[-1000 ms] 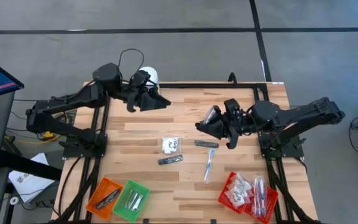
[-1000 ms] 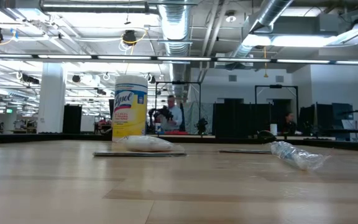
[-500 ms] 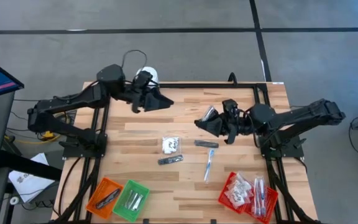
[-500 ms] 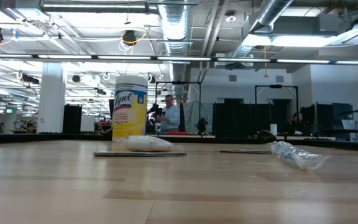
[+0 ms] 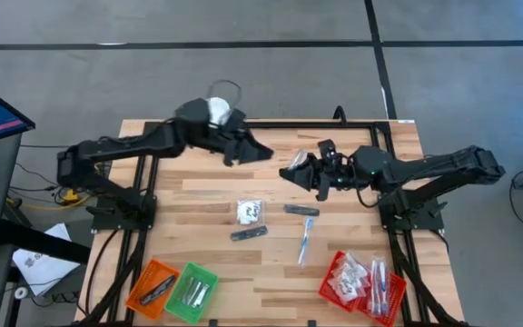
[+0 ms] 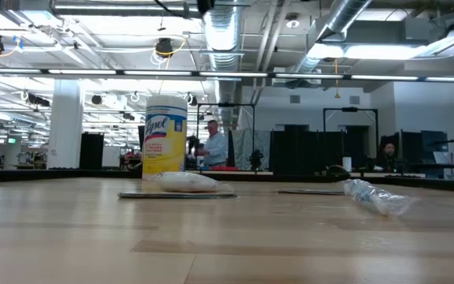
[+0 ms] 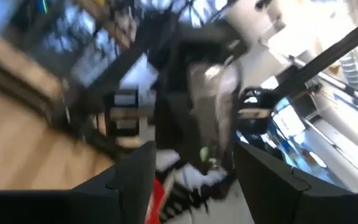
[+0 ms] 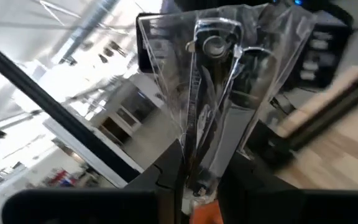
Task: Pick & Place Travel size toiletries
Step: Put the nail cutter into the green basket
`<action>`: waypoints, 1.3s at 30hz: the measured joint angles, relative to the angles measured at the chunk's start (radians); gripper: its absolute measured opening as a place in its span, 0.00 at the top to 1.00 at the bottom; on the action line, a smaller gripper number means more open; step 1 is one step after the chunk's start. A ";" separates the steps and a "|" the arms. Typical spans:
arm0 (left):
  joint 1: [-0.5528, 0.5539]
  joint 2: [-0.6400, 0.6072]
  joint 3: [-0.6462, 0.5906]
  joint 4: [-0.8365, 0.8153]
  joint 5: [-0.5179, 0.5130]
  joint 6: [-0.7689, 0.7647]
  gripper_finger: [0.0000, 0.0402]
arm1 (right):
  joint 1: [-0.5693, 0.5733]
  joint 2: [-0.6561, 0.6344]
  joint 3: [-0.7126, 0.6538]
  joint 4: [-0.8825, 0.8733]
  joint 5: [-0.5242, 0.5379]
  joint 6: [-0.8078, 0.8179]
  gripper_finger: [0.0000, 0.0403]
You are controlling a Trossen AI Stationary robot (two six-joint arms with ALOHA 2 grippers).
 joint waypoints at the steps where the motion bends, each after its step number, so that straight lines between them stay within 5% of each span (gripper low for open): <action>1: -0.002 0.022 0.001 0.001 0.024 -0.012 0.47 | 0.000 0.000 0.000 -0.016 -0.003 -0.003 0.86; 18: -0.030 0.053 0.004 0.059 0.135 0.012 0.45 | 0.036 0.000 0.000 -0.137 -0.162 0.032 0.85; 39: -0.057 0.053 0.004 0.054 0.219 0.019 0.47 | 0.052 0.000 0.000 -0.173 -0.105 0.018 0.85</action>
